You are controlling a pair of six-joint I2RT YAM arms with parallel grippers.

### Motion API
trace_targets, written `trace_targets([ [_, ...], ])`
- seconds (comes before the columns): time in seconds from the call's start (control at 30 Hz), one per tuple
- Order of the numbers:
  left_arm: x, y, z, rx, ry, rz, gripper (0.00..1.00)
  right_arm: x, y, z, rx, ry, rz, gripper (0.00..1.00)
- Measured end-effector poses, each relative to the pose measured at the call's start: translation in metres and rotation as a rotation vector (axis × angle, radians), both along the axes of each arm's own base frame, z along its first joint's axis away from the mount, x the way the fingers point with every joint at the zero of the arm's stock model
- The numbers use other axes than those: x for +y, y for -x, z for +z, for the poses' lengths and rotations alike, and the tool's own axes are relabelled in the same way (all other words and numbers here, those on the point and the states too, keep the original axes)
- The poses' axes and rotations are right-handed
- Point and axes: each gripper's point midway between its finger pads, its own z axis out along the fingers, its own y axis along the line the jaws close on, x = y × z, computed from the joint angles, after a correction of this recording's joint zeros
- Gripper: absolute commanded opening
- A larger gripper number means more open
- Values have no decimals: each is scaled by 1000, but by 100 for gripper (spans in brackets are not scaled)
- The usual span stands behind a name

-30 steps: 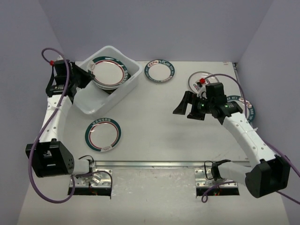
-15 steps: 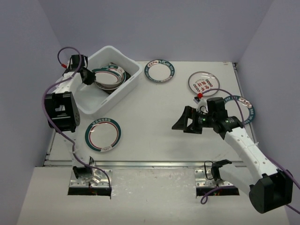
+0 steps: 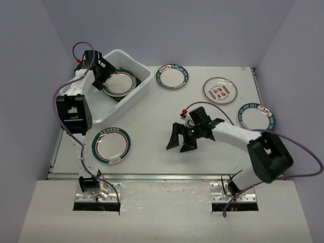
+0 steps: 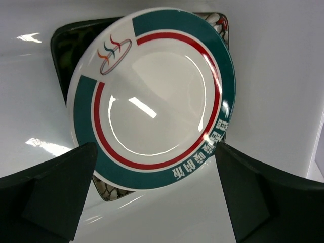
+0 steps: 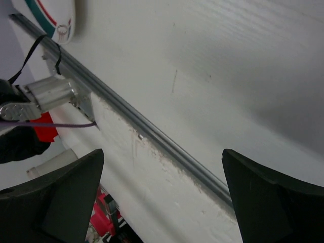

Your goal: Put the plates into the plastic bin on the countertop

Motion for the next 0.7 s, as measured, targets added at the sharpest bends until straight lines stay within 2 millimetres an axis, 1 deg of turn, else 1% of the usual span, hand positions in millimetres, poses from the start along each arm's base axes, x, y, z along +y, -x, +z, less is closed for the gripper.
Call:
trace_targets([
  [0.07,-5,4,-3,29,2,-28,100,18,-7,-18,32,36,24,99],
  [0.13,-10,13,-1,54,-1,-57,100,41,-14,-28,30,31,51,99],
  [0.2,-13,24,17,49,-13,-88,100,72,-24,-36,21,-1,74,99],
  [0.23,-15,30,34,21,-19,-105,100,86,-29,-41,23,-16,84,98],
  [0.3,-20,50,79,-64,-33,-135,100,122,-39,-43,37,-84,97,91],
  [0.33,-24,64,105,-127,-36,-151,100,138,-45,-43,37,-121,102,87],
  [0.37,-31,84,134,-213,-32,-171,100,155,-52,-43,27,-157,103,84],
  [0.4,-38,107,159,-299,-27,-189,100,169,-59,-44,25,-189,102,78],
  [0.43,-46,138,182,-373,-12,-203,100,182,-65,-45,24,-225,98,70],
  [0.47,-55,166,203,-461,5,-215,100,194,-70,-46,20,-255,91,59],
  [0.5,-61,186,216,-516,21,-225,100,200,-73,-48,26,-274,83,47],
  [0.53,-67,206,227,-569,35,-236,100,205,-75,-49,33,-292,75,38],
  [0.57,-73,220,235,-614,45,-253,100,210,-77,-52,34,-300,65,32],
  [0.6,-79,228,243,-648,50,-275,100,215,-80,-56,28,-295,52,26],
  [0.63,-85,232,242,-655,58,-296,100,219,-83,-61,36,-296,43,21],
  [0.67,-91,234,237,-648,68,-315,100,223,-84,-67,52,-299,37,17],
  [0.7,-94,235,226,-614,73,-326,100,229,-86,-70,56,-310,39,14],
])
